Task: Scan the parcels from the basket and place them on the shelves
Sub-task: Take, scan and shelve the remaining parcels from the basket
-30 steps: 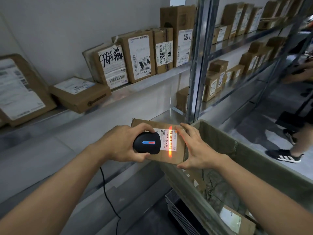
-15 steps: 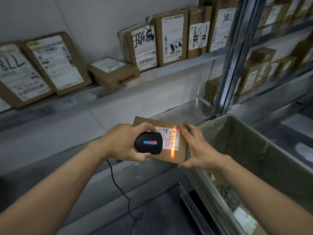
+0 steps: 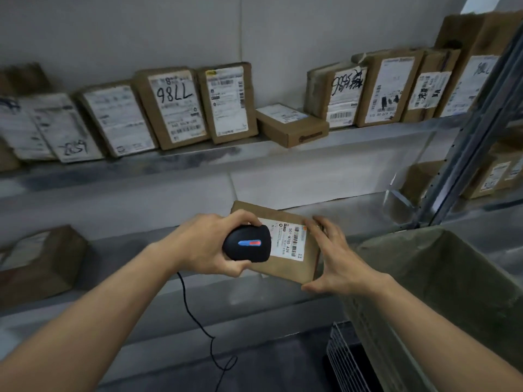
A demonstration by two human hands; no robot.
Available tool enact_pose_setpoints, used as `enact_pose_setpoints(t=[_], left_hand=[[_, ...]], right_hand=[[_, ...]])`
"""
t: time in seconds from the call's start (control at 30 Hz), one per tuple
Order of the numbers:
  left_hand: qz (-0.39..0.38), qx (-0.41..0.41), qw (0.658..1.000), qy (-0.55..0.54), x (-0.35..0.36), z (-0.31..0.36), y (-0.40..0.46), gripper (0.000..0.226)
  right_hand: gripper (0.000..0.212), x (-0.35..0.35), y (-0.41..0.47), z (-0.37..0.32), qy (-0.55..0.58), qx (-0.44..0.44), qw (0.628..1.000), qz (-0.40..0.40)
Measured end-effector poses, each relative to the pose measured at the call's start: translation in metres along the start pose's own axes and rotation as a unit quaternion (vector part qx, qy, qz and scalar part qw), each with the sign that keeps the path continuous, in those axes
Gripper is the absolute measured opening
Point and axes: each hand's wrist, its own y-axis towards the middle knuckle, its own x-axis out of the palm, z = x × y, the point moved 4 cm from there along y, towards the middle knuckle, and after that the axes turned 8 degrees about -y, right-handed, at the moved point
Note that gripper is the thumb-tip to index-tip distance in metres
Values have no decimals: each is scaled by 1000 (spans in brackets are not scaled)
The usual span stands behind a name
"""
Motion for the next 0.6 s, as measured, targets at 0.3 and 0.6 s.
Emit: enact_pose_setpoints(t=[0.3,0.6], left_hand=[[176,-107,973,-102,-7,-59,-121,69],[312,-211,909,-180,-2,-94,-225,67]], right_hand=[[142,43,41,-75,60,-20,998,0],[141,88,78,-148,118,-34,992,2]])
